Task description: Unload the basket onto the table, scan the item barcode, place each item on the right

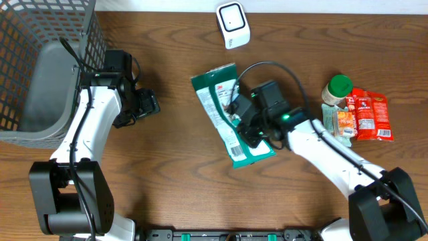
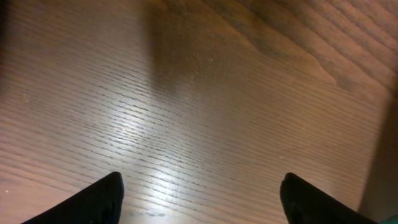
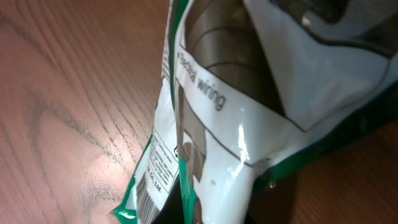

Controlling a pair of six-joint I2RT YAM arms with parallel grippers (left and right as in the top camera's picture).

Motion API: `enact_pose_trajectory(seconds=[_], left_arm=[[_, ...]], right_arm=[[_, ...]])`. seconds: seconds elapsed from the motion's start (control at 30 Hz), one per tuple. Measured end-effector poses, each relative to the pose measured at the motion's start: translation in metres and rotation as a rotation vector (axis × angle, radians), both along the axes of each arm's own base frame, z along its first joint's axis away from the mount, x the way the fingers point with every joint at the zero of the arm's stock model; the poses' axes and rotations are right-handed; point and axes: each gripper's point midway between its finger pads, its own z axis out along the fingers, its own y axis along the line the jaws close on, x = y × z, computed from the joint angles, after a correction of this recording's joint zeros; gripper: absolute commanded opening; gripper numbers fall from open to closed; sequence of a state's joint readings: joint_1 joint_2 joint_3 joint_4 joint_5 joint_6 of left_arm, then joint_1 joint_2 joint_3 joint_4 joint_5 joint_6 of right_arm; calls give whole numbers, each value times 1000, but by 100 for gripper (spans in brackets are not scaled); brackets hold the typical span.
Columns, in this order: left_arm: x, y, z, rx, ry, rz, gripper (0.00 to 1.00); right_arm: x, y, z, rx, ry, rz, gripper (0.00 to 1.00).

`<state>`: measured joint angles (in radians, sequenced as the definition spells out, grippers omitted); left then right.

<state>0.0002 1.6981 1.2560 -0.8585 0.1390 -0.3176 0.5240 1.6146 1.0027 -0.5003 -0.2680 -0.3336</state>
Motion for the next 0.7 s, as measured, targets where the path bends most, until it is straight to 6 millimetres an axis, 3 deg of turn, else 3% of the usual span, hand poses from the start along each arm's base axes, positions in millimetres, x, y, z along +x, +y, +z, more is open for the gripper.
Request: enact_pose_trajectory(seconds=[0.2, 0.4, 0.53, 0.7], left_arm=[[0, 2, 0, 11, -1, 1, 86], [0, 2, 0, 11, -2, 1, 86], [0, 2, 0, 11, -2, 1, 86], [0, 2, 0, 12, -2, 1, 86]], right_arm=[[-13, 22, 0, -44, -54, 79, 1], [-20, 22, 21, -57, -108, 99, 1], [-17, 7, 49, -104, -146, 80, 1], [-5, -3, 100, -164, -227, 105, 1]])
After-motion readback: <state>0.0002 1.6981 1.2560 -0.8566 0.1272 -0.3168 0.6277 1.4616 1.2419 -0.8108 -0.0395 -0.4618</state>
